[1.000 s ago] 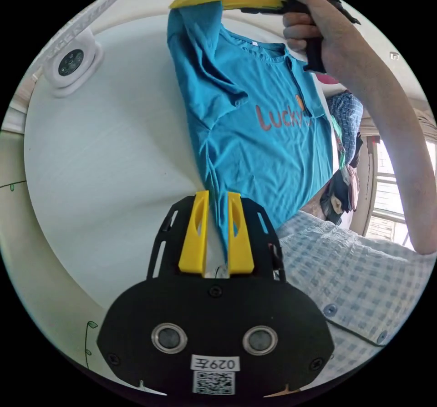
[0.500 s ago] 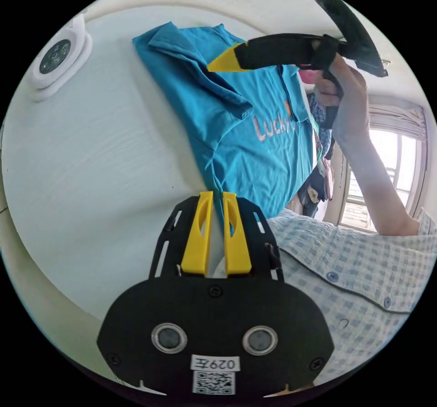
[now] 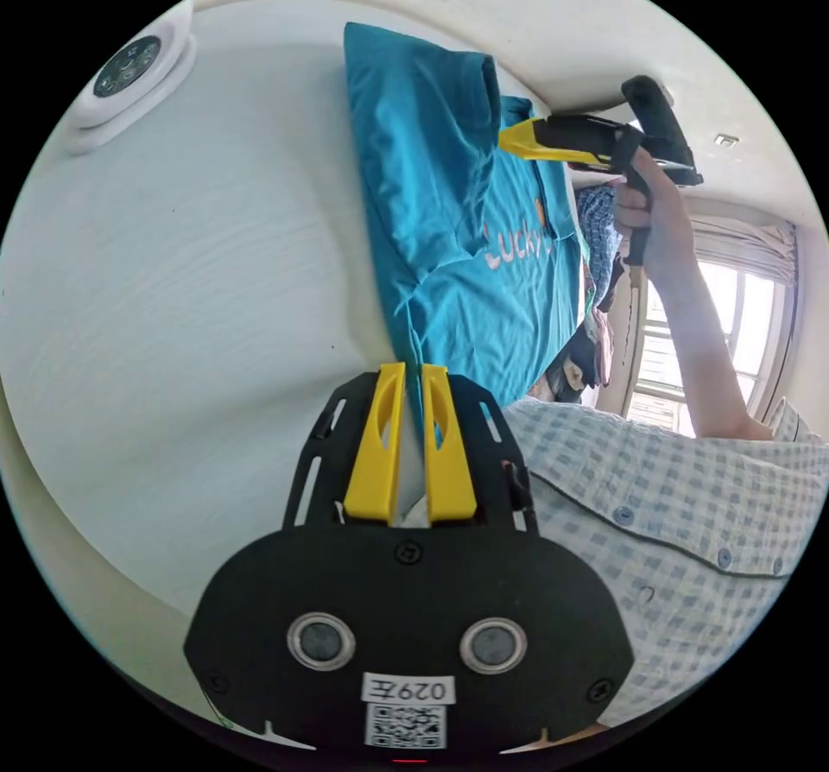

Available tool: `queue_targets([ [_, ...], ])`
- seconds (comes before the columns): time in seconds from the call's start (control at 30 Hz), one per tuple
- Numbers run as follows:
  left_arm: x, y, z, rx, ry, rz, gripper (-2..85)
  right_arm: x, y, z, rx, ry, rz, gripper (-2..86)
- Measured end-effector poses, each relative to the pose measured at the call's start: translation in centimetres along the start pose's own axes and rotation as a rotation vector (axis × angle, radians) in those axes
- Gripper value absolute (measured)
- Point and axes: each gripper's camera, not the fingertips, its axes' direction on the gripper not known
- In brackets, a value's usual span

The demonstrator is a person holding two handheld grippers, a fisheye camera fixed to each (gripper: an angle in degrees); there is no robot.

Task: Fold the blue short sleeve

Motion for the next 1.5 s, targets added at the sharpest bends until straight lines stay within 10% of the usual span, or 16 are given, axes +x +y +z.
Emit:
queue_targets([
  [0.63,4.2,-2.6,-1.5,0.119,-0.093,0.097,-1.0,-4.0,4.7,6.5,-0.24,0.304,-0.154,-0.4],
  [1.03,5.0,-4.2,3.4,0.01,-0.23,0.054,-1.0,-2.9,-3.0,0.1,-0.005,0.277,-0.1,-0.5],
  [1.5,8.9,-7.1,6.0,-0.018,-0.284,0.105,-1.0,9.4,17.9,-14.9,0.155,0.397,0.149,-0.4],
])
